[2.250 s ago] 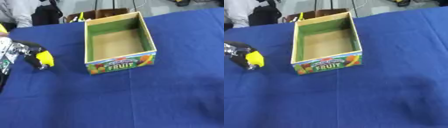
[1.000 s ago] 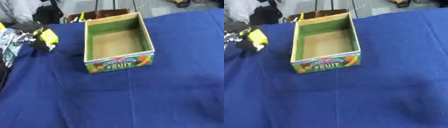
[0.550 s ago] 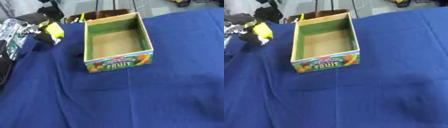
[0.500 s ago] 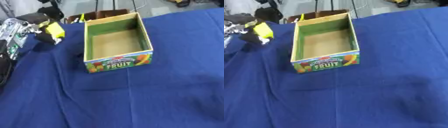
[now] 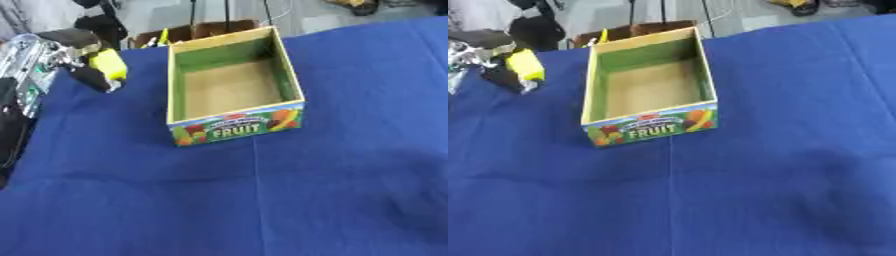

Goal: Pick up objects on the table and place them in the box.

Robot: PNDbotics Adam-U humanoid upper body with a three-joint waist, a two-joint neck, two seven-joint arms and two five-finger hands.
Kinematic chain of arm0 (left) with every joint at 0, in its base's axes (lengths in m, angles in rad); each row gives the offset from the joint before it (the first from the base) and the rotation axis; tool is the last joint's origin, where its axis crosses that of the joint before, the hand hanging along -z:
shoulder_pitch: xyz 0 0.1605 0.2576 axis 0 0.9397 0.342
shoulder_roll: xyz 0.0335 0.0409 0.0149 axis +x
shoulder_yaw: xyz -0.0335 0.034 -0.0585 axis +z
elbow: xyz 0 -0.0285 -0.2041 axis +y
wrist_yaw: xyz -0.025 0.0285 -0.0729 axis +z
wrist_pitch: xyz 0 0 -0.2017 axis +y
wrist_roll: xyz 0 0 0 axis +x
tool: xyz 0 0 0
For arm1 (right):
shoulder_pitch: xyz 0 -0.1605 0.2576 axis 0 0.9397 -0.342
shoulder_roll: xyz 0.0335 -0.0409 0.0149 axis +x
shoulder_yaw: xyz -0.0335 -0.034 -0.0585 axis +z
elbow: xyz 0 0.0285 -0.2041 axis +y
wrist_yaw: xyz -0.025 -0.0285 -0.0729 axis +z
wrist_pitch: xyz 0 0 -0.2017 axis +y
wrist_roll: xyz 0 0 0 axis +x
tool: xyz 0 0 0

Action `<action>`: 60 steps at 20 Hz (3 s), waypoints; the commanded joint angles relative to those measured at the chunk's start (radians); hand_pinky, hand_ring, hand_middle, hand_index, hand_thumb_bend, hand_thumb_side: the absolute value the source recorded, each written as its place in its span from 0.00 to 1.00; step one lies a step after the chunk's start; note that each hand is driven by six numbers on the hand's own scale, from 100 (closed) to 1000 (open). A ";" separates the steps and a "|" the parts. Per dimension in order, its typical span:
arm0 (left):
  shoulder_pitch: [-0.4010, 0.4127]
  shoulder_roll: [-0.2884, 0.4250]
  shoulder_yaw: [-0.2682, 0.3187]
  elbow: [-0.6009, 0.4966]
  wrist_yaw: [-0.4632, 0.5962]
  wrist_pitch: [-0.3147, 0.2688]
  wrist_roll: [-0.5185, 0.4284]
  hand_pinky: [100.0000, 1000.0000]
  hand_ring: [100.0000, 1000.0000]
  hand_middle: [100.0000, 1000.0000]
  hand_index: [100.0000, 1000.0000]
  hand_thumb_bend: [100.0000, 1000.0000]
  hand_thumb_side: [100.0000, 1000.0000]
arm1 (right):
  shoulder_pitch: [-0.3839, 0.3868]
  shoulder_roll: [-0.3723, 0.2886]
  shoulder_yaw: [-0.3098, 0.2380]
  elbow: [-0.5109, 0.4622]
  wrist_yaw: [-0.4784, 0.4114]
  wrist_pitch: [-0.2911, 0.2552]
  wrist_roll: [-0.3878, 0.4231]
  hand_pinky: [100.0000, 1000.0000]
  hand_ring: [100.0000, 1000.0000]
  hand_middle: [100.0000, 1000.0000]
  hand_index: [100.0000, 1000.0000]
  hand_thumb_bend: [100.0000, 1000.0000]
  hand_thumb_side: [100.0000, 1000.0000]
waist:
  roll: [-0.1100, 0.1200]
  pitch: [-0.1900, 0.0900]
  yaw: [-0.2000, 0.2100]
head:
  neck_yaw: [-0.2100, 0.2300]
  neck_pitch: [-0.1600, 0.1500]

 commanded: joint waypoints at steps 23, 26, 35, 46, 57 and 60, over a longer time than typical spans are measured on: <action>-0.087 -0.075 -0.014 -0.062 0.073 0.028 0.091 0.16 0.45 0.47 0.47 0.00 0.57 | -0.003 -0.021 0.001 -0.015 -0.014 0.005 -0.006 0.76 0.84 0.64 0.73 0.00 0.86 | -0.005 -0.030 -0.014 | 0.010 -0.002; -0.109 -0.114 -0.026 -0.061 0.088 0.027 0.115 0.16 0.45 0.47 0.46 0.00 0.57 | -0.007 -0.022 0.004 -0.015 -0.017 0.003 -0.003 0.76 0.84 0.64 0.73 0.00 0.86 | -0.002 -0.031 -0.024 | 0.017 -0.001; -0.162 -0.211 -0.046 -0.022 0.109 0.023 0.165 0.15 0.45 0.47 0.45 0.00 0.58 | -0.035 -0.030 0.023 -0.015 -0.038 -0.005 0.016 0.77 0.85 0.64 0.73 0.00 0.86 | 0.018 -0.026 -0.070 | 0.051 -0.003; -0.193 -0.276 -0.014 0.157 0.045 0.029 0.152 0.18 0.47 0.45 0.44 0.00 0.54 | -0.107 -0.036 0.062 -0.015 -0.079 -0.021 0.060 0.76 0.85 0.64 0.73 0.00 0.86 | 0.042 0.009 -0.164 | 0.111 -0.020; -0.204 -0.284 0.017 0.230 -0.032 0.062 0.047 0.30 0.56 0.58 0.66 0.00 0.62 | -0.121 -0.037 0.071 -0.015 -0.079 -0.025 0.072 0.76 0.85 0.64 0.73 0.00 0.86 | 0.054 0.026 -0.187 | 0.115 -0.034; -0.205 -0.280 0.011 0.212 -0.050 0.040 0.058 0.44 0.69 0.73 0.87 0.00 0.71 | -0.120 -0.036 0.071 -0.015 -0.078 -0.024 0.072 0.76 0.85 0.64 0.73 0.00 0.86 | 0.054 0.024 -0.185 | 0.112 -0.032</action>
